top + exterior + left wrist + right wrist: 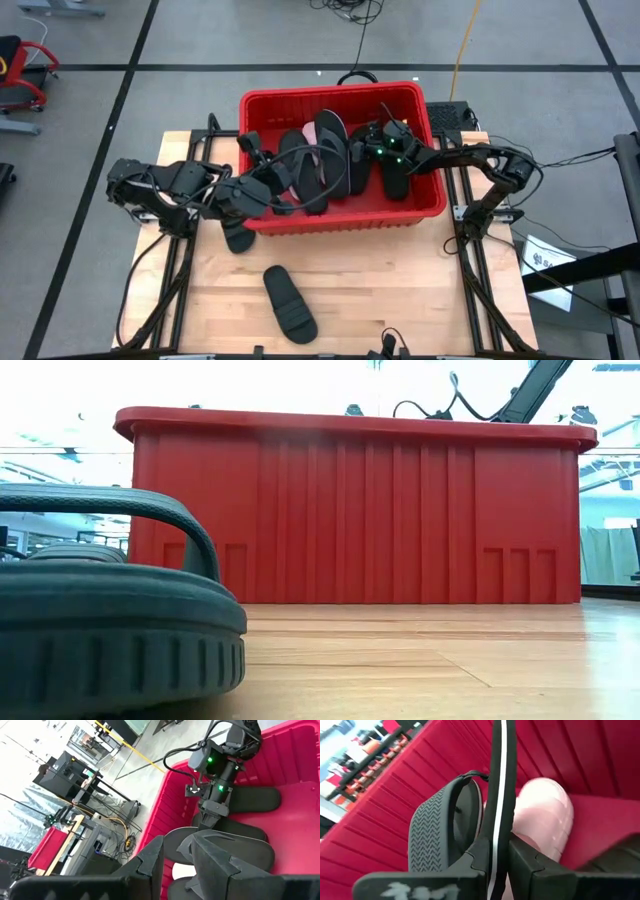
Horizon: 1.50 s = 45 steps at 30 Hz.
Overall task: Pick and place slides into bin
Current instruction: Put the black slipper into the red bin
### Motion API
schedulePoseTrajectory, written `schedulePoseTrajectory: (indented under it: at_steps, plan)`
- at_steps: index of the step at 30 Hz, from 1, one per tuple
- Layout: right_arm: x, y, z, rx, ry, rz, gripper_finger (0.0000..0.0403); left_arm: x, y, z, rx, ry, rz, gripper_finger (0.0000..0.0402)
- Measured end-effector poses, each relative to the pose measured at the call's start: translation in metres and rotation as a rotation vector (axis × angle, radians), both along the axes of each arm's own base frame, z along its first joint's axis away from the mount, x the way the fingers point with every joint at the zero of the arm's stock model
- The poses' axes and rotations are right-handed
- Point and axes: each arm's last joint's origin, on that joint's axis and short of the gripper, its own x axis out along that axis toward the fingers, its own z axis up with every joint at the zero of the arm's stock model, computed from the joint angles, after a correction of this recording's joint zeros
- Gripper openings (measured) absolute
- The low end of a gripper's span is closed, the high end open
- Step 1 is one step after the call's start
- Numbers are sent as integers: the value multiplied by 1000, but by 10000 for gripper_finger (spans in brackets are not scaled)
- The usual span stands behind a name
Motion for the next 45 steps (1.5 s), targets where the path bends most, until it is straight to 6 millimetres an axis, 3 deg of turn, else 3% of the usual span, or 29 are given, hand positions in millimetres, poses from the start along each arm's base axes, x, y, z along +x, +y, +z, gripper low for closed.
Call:
schedulePoseTrajectory:
  at_steps: [24,37,45]
  plan:
    - [7,10,2,-102,23,133,42,0,0,0,6,7,-4,108]
    - [7,10,0,-90,41,110,44,0,0,0,20,22,-11,108]
    - [7,10,0,-93,41,105,98,0,0,0,21,22,-11,108]
